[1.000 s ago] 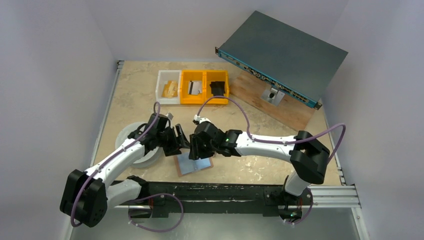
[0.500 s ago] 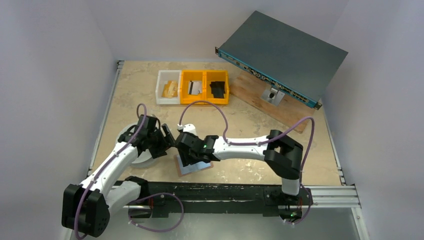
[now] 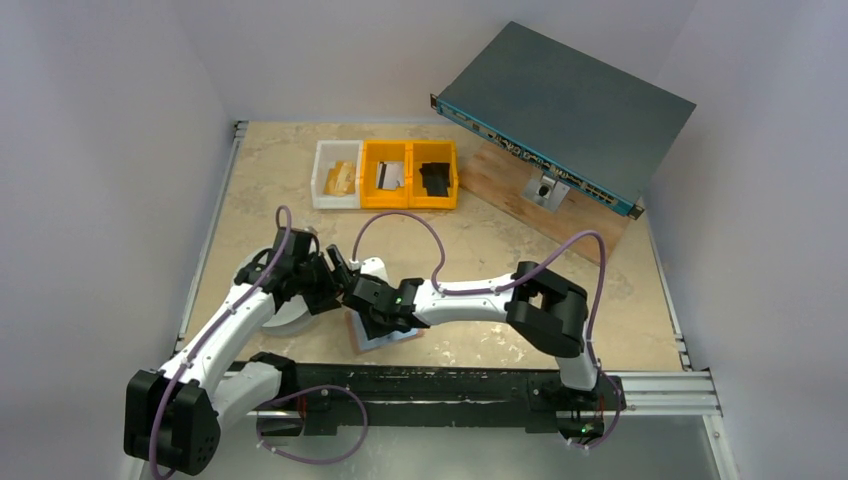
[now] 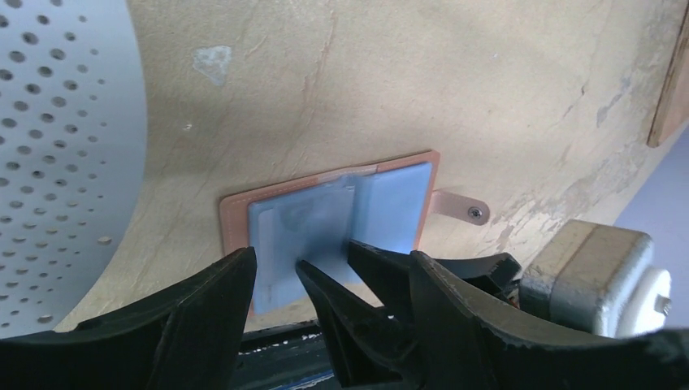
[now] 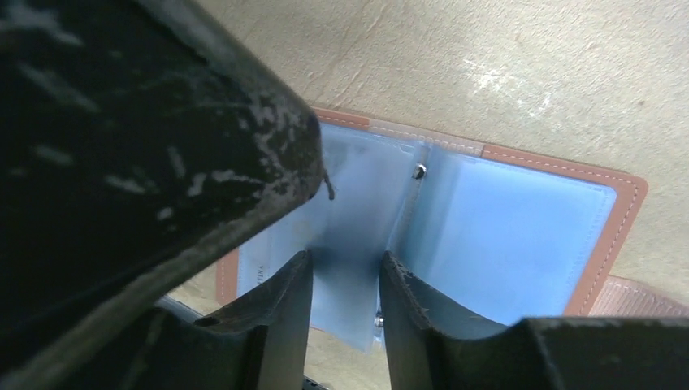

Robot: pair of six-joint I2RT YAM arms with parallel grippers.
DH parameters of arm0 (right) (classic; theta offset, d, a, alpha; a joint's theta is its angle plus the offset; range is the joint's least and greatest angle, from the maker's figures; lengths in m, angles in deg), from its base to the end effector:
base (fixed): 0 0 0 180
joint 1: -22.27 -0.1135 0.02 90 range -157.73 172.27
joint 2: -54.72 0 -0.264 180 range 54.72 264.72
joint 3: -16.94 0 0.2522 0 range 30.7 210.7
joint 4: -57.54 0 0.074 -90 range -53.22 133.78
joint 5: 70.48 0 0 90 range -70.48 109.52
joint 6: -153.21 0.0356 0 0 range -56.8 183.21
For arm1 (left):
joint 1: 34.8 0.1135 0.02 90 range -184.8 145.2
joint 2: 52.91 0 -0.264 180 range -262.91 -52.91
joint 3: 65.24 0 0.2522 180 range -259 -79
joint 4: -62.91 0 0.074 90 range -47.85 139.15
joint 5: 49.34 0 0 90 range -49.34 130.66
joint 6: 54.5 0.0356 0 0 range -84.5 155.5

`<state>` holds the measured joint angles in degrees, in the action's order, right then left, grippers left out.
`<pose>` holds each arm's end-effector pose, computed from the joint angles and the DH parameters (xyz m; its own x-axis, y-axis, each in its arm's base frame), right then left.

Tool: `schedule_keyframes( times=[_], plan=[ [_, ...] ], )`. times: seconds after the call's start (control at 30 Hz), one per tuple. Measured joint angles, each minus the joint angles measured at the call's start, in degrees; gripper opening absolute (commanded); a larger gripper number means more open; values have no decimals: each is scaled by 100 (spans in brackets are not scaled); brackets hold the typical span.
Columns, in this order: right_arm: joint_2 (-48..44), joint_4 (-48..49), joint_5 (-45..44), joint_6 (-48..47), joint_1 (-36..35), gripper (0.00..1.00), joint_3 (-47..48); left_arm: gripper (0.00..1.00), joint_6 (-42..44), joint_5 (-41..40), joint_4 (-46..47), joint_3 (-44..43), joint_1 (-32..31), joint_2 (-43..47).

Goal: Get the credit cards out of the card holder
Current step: Remove the credit card from the card holder.

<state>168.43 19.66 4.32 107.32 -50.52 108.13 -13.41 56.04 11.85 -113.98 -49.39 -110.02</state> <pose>0.1310 0.3914 0.1644 -0.7997 -0.3115 -0.5133 -0.4553 0.8719 0.1801 0.1730 -0.0548 0.2052 -0.8291 -0.5351 -0.1622 -0.3826 0.7544 -0.5334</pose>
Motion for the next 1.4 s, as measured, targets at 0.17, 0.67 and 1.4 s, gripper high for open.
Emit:
schedule_keyframes(
  times=[0.17, 0.67, 1.4],
  plan=[
    [-339, 761, 437, 234, 210, 12, -708, 59, 9, 236, 140, 11, 0, -31],
    [-715, 3733, 3226, 1088, 1467, 0, -2747, 46, 157, 802, 890, 610, -551, -737],
    [-422, 5143, 4089, 1786, 1805, 0, -3292, 36, -514, 422, 1438, 944, -1134, -785]
  ],
)
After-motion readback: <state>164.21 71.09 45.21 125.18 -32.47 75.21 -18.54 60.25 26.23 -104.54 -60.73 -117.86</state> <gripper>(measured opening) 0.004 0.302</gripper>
